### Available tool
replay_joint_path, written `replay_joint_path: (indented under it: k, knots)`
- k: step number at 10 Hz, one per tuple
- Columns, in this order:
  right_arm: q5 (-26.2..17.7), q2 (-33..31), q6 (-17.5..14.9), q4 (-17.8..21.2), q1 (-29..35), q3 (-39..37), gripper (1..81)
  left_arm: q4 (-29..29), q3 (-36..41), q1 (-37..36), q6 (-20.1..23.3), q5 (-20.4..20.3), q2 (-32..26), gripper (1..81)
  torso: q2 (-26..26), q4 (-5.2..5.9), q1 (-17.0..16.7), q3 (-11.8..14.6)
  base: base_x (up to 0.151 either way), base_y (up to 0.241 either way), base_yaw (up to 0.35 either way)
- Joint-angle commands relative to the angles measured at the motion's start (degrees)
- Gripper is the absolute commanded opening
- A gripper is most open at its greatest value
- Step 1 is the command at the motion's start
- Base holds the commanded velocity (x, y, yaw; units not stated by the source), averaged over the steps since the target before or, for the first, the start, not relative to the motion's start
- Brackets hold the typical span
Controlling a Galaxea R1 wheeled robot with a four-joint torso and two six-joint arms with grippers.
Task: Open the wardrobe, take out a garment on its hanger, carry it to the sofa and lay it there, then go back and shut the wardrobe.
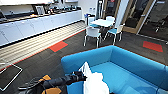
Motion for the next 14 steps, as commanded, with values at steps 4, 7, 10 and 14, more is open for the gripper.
replay_joint_path:
  k: [4, 7, 10, 14]
  knots:
    - [-4.0, 0.8, -0.3, -0.7, 0.3, 0.5, 81.1, 2.3, 3.3, -6.9, 0.5, -1.6, -1.3, 1.0, 0.0, 0.00, 0.0, 0.0, 0.000, 0.000, 0.000]
    - [-4.0, 0.8, -0.3, -0.7, 0.3, 0.5, 81.1, 2.3, -0.9, -6.9, 0.3, -1.8, 0.5, 81.1, 0.0, 0.00, 0.0, 0.0, 0.000, 0.000, 0.000]
    - [-4.0, 0.8, -0.2, -0.7, 0.2, 0.5, 81.1, 2.4, -3.2, -7.0, 0.3, -1.6, 2.6, 81.1, 0.0, 0.00, 0.0, 0.0, 0.000, 0.000, 0.000]
    - [-4.0, 0.9, -0.3, -0.7, 0.2, 0.5, 81.1, 2.1, -1.0, -4.8, 0.1, -2.0, -3.4, 81.1, 0.0, 0.00, 0.0, 0.0, 0.000, 0.000, 0.000]
